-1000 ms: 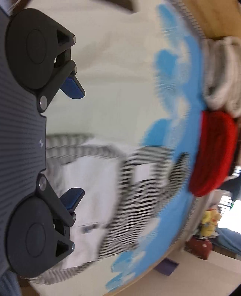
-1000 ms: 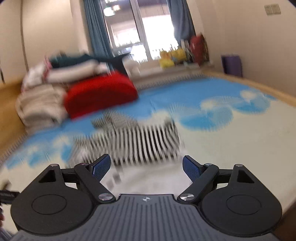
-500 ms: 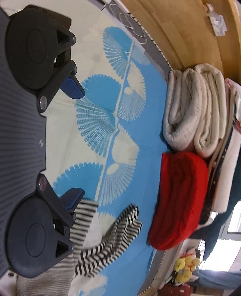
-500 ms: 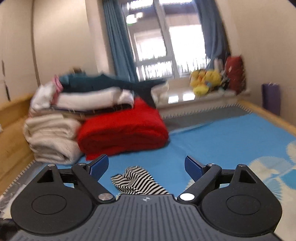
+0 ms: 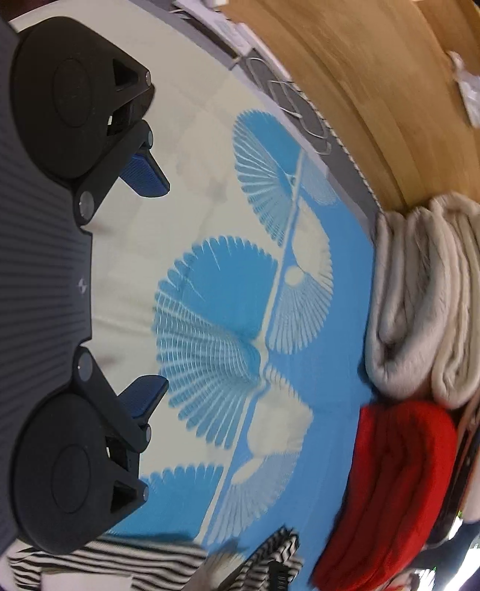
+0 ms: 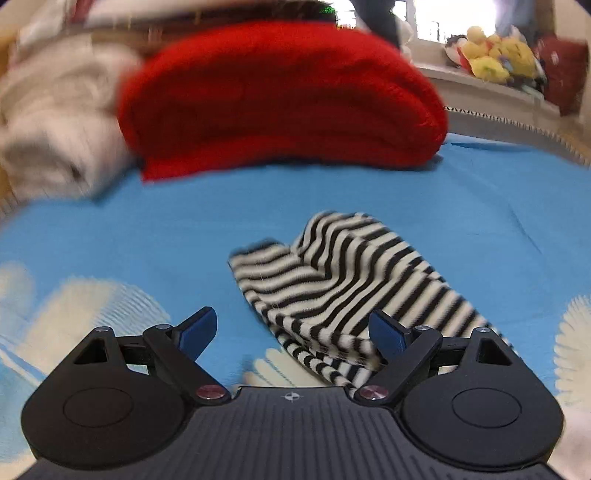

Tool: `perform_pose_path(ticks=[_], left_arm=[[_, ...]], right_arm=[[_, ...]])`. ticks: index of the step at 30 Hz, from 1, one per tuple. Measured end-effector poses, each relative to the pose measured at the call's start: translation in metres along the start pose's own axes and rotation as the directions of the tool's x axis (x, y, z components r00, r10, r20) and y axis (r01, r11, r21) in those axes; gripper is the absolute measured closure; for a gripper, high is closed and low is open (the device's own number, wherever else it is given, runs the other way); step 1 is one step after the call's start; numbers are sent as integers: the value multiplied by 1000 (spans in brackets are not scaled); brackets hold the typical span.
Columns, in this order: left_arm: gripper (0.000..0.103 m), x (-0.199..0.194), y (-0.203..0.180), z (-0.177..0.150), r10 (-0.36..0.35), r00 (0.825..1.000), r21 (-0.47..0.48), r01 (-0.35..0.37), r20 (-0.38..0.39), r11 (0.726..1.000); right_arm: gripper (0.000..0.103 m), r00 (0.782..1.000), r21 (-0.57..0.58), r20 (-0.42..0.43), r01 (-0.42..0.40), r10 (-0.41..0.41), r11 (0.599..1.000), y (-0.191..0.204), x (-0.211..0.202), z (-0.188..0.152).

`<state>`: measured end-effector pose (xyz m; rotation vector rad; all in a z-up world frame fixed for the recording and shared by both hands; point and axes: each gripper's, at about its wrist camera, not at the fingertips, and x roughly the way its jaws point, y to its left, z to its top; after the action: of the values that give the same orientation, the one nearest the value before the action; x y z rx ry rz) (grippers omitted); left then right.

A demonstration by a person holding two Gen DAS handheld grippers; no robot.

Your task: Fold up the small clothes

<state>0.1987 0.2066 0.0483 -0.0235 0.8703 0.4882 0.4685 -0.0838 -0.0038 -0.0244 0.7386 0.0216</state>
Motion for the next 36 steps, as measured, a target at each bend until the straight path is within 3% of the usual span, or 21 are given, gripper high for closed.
perform_pose_path(ticks=[1, 3, 4, 5, 6, 9, 12, 15, 18, 21, 24, 26, 28, 31, 33, 36], left_arm=[[0, 3, 3, 1, -5, 1000, -10, 5, -16, 1000], [0, 6, 7, 0, -11, 999, -32, 10, -30, 999], [0, 6, 8, 1, -13, 999, -41, 12, -31, 999], [0, 5, 9, 1, -18, 999, -45, 17, -27, 999], [0, 2, 9, 1, -22, 1000, -49, 21, -21, 999], [0, -4, 10, 1, -35, 999, -59, 35, -3, 998], [0, -7, 7, 2, -48, 999, -69, 48, 3, 996], [0, -10, 4, 2, -41, 999, -65, 43, 19, 997], [0, -16, 0, 1, -60, 998, -55, 62, 33, 997], [0, -25, -6, -2, -98, 994, -54, 100, 42, 994], [0, -30, -17, -7, -110, 993, -32, 112, 48, 993], [0, -34, -25, -11, -121, 991, -11, 122, 47, 992], [0, -39, -32, -15, -137, 989, 5, 137, 48, 991], [0, -47, -38, -20, -156, 986, 11, 156, 62, 988], [0, -49, -44, -22, -167, 984, 13, 166, 65, 986], [0, -51, -53, -23, -180, 982, 21, 180, 64, 984]], right_arm=[[20, 1000, -41, 17, 23, -22, 999, 5, 5, -3], [58, 999, -122, -10, 50, -51, 991, 15, 19, -4], [94, 997, -132, -59, 48, -56, 990, 14, 26, -3], [99, 995, -119, -86, 43, -54, 992, 8, 26, -2], [99, 995, -103, -80, 55, -63, 993, 2, 23, -1], [100, 995, -36, 41, 96, -94, 995, -21, -16, 15], [100, 983, 41, 181, 5, -12, 999, -54, -92, 37], [100, 947, 17, 313, -81, 72, 997, -87, -190, 34], [100, 926, -67, 336, -160, 173, 985, -115, -285, -16], [99, 942, -118, 256, -194, 219, 974, -131, -351, -99], [93, 982, -38, 29, -185, 187, 982, -147, -369, -193], [60, 978, 49, -179, -97, 104, 994, -157, -358, -246], [55, 965, 189, -254, -14, 62, 982, -172, -359, -277], [51, 980, 343, -127, -102, 154, 934, -183, -383, -273], [47, 992, 339, -1, -119, 127, 933, -175, -390, -251], [46, 985, 293, 134, -145, 109, 945, -165, -370, -214]])
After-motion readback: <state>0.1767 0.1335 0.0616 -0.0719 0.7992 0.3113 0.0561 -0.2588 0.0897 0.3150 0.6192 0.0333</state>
